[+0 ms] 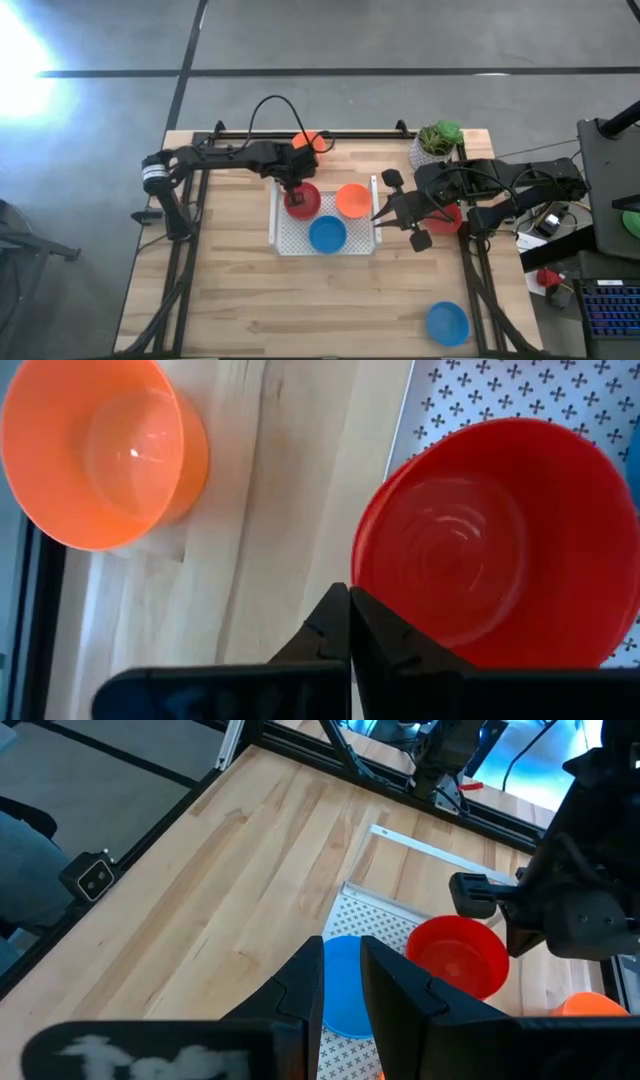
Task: Pick & Place Mini bowls
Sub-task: Stack the bottom red bowl on top of the red bowl on the shelf, then stack the red bowl on top of the red bowls on the shelf
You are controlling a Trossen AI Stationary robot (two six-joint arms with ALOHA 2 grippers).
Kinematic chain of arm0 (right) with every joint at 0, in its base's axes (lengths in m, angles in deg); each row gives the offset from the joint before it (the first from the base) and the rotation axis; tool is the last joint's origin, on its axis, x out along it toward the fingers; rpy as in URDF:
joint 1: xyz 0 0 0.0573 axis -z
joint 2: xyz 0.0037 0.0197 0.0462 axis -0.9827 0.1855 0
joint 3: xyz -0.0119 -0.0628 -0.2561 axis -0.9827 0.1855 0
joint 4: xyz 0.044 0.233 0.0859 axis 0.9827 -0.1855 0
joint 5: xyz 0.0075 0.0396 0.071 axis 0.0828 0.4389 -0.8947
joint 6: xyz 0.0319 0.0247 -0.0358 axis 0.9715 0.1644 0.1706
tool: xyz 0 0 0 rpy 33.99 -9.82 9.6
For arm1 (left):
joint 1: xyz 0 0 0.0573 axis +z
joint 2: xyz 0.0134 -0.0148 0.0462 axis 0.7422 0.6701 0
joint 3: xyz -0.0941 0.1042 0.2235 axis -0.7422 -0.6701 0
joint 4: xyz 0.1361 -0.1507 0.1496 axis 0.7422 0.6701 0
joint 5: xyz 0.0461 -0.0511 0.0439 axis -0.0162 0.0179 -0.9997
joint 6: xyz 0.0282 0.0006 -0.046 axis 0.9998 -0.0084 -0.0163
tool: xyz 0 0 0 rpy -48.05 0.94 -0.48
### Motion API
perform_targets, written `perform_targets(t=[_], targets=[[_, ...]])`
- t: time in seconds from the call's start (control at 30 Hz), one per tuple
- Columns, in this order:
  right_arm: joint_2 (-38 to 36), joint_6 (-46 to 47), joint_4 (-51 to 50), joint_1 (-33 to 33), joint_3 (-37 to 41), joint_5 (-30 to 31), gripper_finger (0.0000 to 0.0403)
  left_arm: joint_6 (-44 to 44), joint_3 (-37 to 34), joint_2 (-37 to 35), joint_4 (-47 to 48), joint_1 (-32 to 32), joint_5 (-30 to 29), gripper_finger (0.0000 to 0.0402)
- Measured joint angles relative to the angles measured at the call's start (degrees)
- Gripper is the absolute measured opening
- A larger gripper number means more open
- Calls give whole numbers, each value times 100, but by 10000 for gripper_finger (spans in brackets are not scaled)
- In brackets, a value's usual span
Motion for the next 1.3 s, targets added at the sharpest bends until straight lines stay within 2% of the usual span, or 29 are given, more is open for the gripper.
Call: perform_targets(t=[0.3, 0.5, 0.67, 0.73, 0.93, 1.13, 1.3], targets=[[0, 1, 1, 0, 0, 0, 66, -27, -234, 4, -155, -4, 4, 0], [-1, 26, -12, 0, 0, 0, 66, -40, 61, -53, -147, -97, 1, 0], [-129, 375, -269, -2, 0, 136, 66, -40, 264, -378, -153, -385, -17, 0], [-218, 496, -386, -2, 0, 383, 66, -40, 271, -578, -213, -550, -55, 0], [-478, 1124, -835, 0, 2, 1079, 66, -124, 269, -1164, -273, -1217, -652, 0], [-570, 2105, -1309, -2, 2, 1203, 66, -344, 267, -1623, -333, -2061, -1238, 0], [-539, 2886, -2138, -4, 2, 1213, 66, -478, 263, -1864, -418, -2799, -1788, 0]])
